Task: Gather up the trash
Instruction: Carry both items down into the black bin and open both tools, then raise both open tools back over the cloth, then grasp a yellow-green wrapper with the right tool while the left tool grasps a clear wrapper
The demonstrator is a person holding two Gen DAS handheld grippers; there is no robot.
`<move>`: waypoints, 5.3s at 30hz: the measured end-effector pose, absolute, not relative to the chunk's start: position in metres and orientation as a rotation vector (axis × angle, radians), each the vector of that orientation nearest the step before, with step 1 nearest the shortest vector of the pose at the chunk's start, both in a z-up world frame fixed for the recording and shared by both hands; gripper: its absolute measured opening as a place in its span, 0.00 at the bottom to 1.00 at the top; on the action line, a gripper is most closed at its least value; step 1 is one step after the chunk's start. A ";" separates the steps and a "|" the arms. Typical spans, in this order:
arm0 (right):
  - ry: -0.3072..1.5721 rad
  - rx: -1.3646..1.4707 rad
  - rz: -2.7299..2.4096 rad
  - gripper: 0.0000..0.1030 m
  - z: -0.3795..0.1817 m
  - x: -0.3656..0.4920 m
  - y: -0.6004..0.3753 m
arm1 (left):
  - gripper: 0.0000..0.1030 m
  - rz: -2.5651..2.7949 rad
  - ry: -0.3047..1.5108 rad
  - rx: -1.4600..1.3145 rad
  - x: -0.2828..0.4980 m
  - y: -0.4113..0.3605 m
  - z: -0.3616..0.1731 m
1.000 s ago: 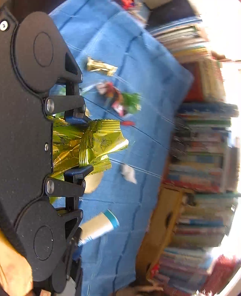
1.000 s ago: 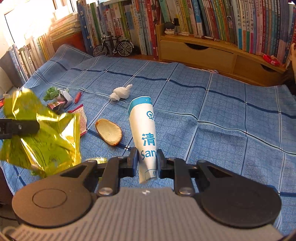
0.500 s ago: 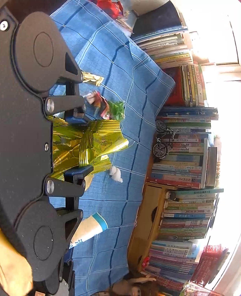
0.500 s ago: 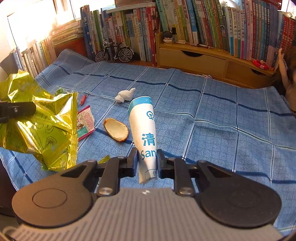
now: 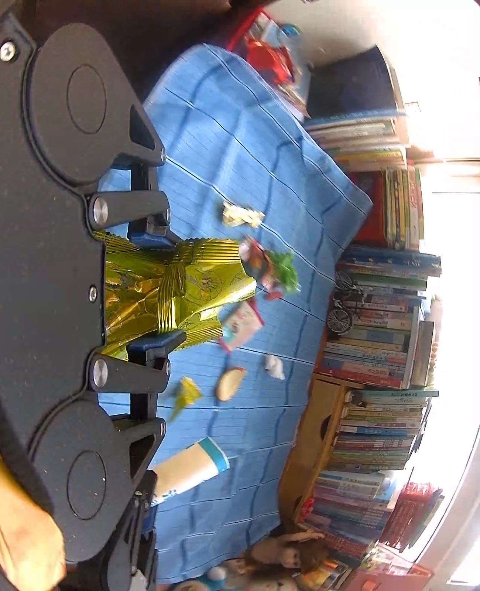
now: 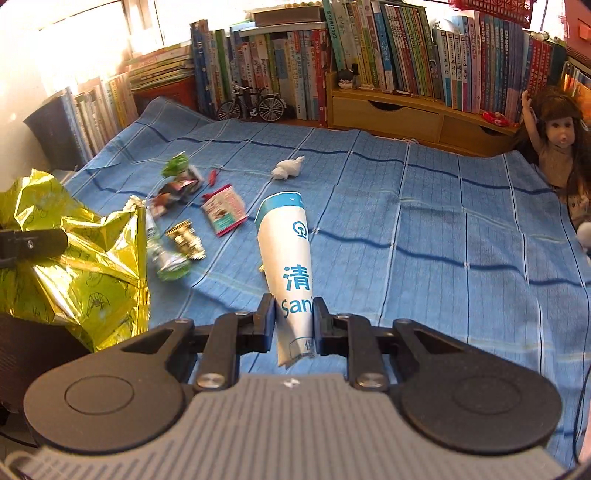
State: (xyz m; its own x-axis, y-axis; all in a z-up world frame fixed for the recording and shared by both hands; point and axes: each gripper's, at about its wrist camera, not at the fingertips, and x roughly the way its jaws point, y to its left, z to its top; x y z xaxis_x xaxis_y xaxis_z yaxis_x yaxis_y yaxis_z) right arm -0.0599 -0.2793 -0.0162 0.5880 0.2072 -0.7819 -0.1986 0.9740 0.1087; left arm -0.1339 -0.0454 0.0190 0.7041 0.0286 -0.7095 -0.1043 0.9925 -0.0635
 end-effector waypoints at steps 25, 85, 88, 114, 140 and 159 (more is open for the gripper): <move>1.023 -0.110 0.555 0.25 -0.021 -0.226 -0.206 | 0.41 0.258 1.038 -0.253 -0.302 -0.012 -0.045; 1.139 0.031 0.598 0.63 -0.065 -0.187 -0.171 | 0.72 0.355 1.052 -0.274 -0.268 0.027 -0.082; 1.111 0.021 0.572 0.63 -0.057 -0.184 -0.175 | 0.72 0.309 0.982 -0.275 -0.259 0.025 -0.073; 0.893 -0.031 0.233 0.63 -0.039 -0.007 -0.248 | 0.68 0.291 0.848 -0.320 -0.018 -0.030 -0.056; 1.103 -0.100 0.447 0.61 -0.127 0.086 -0.240 | 0.49 0.488 1.004 -0.346 0.073 -0.036 -0.126; 1.112 -0.105 0.488 0.25 -0.128 0.089 -0.241 | 0.28 0.405 1.032 -0.377 0.069 -0.033 -0.117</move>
State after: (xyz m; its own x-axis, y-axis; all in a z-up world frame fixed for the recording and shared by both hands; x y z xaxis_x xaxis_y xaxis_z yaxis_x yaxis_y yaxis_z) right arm 0.0889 -0.2407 -0.1282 0.3498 0.3246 -0.8788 -0.4272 0.8901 0.1587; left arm 0.0693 -0.0328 -0.1173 0.4529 0.1450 -0.8797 -0.4919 0.8635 -0.1110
